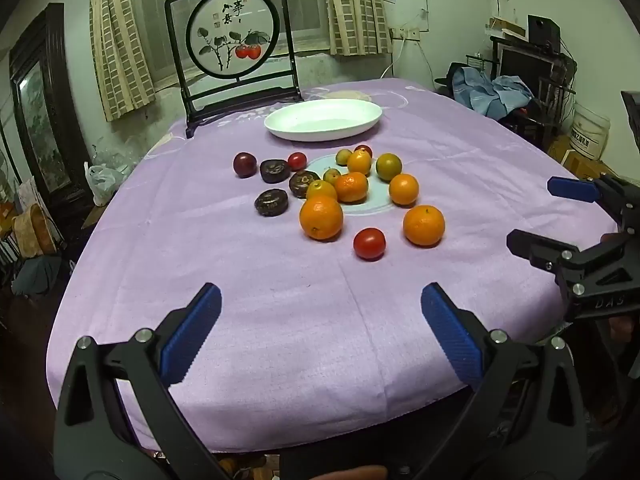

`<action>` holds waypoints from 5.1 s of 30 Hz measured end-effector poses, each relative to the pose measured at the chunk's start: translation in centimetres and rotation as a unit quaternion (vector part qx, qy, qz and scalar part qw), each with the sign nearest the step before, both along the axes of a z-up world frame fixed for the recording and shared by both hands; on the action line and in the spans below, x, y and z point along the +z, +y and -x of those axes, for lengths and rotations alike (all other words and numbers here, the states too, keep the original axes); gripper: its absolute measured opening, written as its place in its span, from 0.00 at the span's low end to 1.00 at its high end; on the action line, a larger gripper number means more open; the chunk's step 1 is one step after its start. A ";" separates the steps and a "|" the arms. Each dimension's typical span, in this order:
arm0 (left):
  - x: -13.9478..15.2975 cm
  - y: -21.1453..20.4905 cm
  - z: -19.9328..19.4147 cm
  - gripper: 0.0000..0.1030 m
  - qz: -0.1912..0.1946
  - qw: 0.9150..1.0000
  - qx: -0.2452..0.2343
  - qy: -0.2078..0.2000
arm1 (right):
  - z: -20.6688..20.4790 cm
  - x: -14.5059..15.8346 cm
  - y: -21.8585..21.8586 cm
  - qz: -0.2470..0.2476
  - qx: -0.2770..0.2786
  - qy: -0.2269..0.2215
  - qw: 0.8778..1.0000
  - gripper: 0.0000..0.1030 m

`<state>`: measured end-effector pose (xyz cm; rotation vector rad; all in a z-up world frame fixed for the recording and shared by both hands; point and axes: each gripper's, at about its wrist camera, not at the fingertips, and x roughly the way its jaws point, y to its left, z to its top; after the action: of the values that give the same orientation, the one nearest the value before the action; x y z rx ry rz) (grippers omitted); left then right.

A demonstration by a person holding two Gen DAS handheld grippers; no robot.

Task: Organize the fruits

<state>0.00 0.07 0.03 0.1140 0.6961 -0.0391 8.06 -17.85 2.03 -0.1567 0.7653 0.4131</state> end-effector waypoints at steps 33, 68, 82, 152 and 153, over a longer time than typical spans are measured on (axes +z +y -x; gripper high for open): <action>-0.9 1.3 -0.7 0.98 0.021 0.999 0.024 0.022 | 0.0 0.0 -0.1 0.000 0.001 -0.002 1.000 0.99; -1.5 1.0 -0.6 0.98 0.014 0.999 0.020 0.029 | -0.1 -0.5 0.1 0.000 0.002 0.000 1.000 0.99; -1.6 0.9 -0.5 0.98 0.011 0.999 0.020 0.034 | -0.2 -0.6 0.2 0.003 0.003 -0.001 1.000 0.99; -1.0 0.0 -15.4 0.31 0.109 0.985 -0.105 0.080 | -17.3 -1.1 1.4 -0.147 0.046 0.070 0.986 0.43; 0.0 0.5 -16.8 0.31 0.110 0.986 -0.103 0.070 | -19.6 -0.7 2.0 -0.150 0.040 0.060 0.986 0.43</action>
<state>16.78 0.57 0.01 -0.0307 0.8140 -0.3242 27.71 -15.89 1.31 0.1210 0.8077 0.6139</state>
